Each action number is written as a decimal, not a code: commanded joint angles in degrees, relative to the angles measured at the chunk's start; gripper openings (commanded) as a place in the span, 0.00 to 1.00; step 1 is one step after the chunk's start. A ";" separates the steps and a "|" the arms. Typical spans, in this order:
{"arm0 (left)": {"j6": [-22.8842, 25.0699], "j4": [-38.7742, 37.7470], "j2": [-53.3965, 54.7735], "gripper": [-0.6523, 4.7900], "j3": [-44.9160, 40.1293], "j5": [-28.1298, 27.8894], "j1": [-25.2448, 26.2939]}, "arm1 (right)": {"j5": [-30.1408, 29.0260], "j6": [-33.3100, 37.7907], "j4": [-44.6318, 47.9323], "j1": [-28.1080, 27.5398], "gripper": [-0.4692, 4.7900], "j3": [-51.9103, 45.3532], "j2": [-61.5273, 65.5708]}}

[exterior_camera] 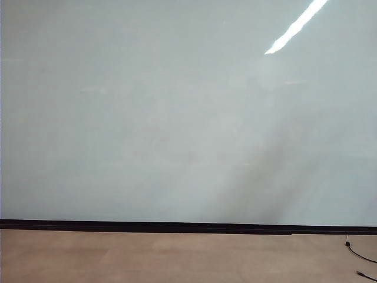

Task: Pick up the pen on the shelf to the right of the whiteboard and draw a cross mark.

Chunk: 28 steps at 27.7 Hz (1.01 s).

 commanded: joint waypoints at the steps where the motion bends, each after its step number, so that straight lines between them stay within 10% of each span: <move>1: 0.22 0.48 0.00 0.11 0.17 0.22 0.00 | 0.87 -0.20 4.22 -0.04 0.07 0.22 -0.02; 16: 0.22 0.48 0.00 0.11 0.17 0.24 0.00 | 11.06 -3.72 4.90 -0.17 0.08 0.22 -0.02; 28: 0.22 0.48 0.00 0.11 0.17 0.22 0.00 | 10.03 -5.01 4.37 -0.15 0.31 0.22 -0.02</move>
